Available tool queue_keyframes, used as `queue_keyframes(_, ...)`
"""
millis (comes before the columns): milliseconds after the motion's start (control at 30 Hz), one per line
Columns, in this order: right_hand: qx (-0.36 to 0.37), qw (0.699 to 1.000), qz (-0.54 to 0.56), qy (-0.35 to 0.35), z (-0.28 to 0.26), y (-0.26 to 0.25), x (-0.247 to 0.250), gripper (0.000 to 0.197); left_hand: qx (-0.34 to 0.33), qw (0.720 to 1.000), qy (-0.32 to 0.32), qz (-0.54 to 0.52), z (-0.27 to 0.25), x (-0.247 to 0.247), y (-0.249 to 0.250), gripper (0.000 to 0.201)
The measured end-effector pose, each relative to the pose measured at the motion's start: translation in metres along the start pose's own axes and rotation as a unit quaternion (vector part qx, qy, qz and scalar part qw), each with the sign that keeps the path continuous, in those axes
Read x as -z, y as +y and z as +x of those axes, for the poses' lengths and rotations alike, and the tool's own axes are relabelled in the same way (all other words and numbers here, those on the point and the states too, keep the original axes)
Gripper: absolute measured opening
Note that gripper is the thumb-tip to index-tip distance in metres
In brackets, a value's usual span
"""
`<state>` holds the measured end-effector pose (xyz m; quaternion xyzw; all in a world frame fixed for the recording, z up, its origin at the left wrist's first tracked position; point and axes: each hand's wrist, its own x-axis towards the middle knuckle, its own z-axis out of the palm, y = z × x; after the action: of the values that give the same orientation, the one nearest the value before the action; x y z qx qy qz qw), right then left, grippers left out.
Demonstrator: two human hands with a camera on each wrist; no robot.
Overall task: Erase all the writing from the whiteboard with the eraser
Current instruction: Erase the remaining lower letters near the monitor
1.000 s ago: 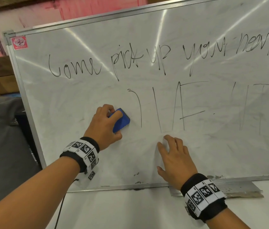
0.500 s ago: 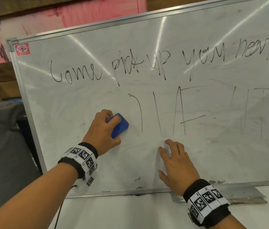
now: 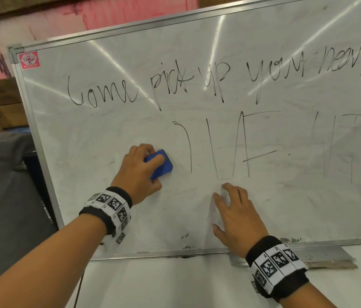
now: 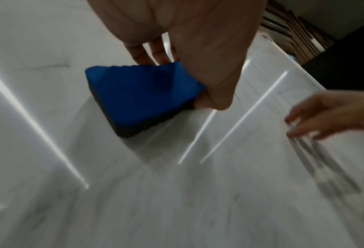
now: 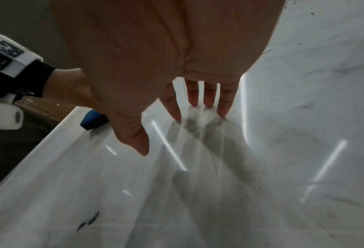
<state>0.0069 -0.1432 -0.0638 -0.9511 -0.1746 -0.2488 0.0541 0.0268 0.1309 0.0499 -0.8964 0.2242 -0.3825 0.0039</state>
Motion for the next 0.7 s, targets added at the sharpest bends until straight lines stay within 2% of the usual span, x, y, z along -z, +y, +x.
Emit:
queue_keyframes(67,0.001,1.000,0.001,0.004,0.000,0.000,0.000,0.076,0.015,1.000,0.009,0.003,0.008,0.007,-0.003,0.051)
queue_keyframes(233,-0.002,1.000,0.003,0.010,0.000,0.000,0.001,0.074,-0.042,0.998,-0.032,0.024,0.010,0.004,0.002,0.053)
queue_keyframes(367,0.002,1.000,0.004,0.010,0.000,-0.001,0.001,0.074,0.031,0.998,0.039,-0.038,0.033,0.018,0.005,0.053)
queue_keyframes(467,0.001,1.000,0.006,0.010,0.000,-0.001,0.000,0.074,0.055,0.994,0.072,-0.054,0.053,0.027,0.007,0.053)
queue_keyframes(633,-0.002,1.000,0.009,0.019,0.000,0.000,-0.001,0.074,-0.001,0.999,0.027,-0.030,0.053,0.024,0.008,0.058)
queue_keyframes(700,-0.001,1.000,0.008,0.021,0.000,0.000,-0.001,0.074,-0.004,0.999,0.030,-0.024,0.054,0.025,0.009,0.058)
